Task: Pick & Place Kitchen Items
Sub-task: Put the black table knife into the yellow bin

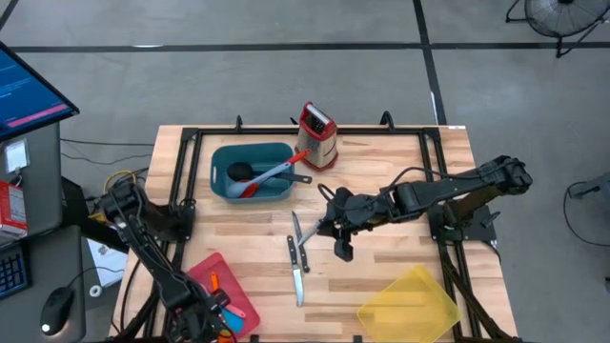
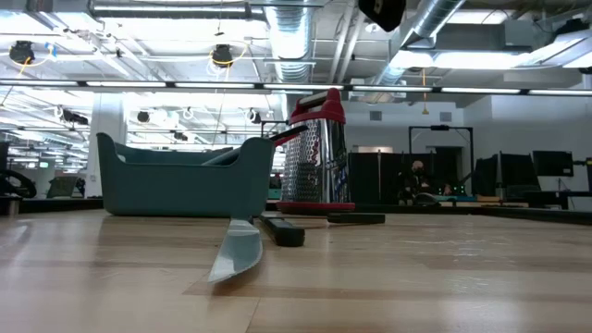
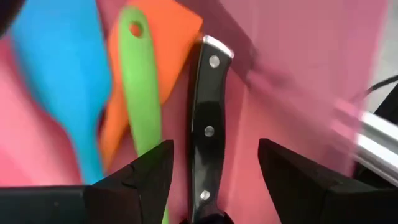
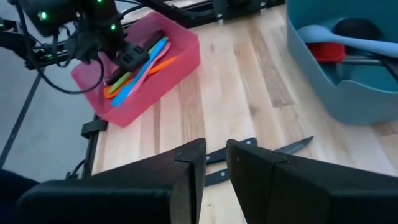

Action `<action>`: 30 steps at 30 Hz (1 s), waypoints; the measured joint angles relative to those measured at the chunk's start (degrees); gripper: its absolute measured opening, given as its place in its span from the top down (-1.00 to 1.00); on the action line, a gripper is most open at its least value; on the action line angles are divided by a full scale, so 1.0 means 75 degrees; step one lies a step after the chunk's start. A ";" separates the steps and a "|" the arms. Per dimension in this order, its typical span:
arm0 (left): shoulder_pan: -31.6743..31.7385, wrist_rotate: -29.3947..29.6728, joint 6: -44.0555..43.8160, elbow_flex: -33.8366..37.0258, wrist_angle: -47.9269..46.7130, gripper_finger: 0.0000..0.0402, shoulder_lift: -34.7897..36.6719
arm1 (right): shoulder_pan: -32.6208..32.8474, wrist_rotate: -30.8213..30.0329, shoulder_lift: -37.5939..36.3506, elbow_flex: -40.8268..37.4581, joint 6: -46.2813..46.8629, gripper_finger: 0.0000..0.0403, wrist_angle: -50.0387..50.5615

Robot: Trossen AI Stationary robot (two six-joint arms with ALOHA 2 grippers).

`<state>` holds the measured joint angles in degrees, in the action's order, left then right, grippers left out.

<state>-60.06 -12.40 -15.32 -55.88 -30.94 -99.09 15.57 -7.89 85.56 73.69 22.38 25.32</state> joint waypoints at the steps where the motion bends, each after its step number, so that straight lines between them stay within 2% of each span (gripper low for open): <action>1: -0.0001 -0.0070 -0.0001 -0.0001 0.0036 -0.10 -0.0096 | 0.0000 -0.0016 0.0000 0.0000 -0.0005 0.64 0.0000; 9: -0.0039 0.0079 0.0010 -0.0031 0.0057 -0.05 -0.0488 | 0.0000 -0.0016 0.0000 0.0000 -0.0034 0.64 0.0140; 17: -0.0028 0.0217 0.0211 0.0151 0.0109 0.36 -0.0498 | 0.0000 -0.0016 0.0000 0.0000 -0.0037 0.64 0.0181; 20: -0.0025 0.0200 0.0207 0.0320 0.0192 0.46 -0.0475 | 0.0000 -0.0016 0.0000 0.0000 -0.0037 0.64 0.0181; 30: -0.0025 0.0216 0.0161 0.0417 0.0242 0.54 -0.0421 | -0.0003 0.0013 0.0000 0.0000 -0.0039 0.64 0.0345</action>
<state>-60.25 -10.78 -14.11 -52.75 -29.12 -102.25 15.55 -7.79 85.56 73.69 22.09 27.91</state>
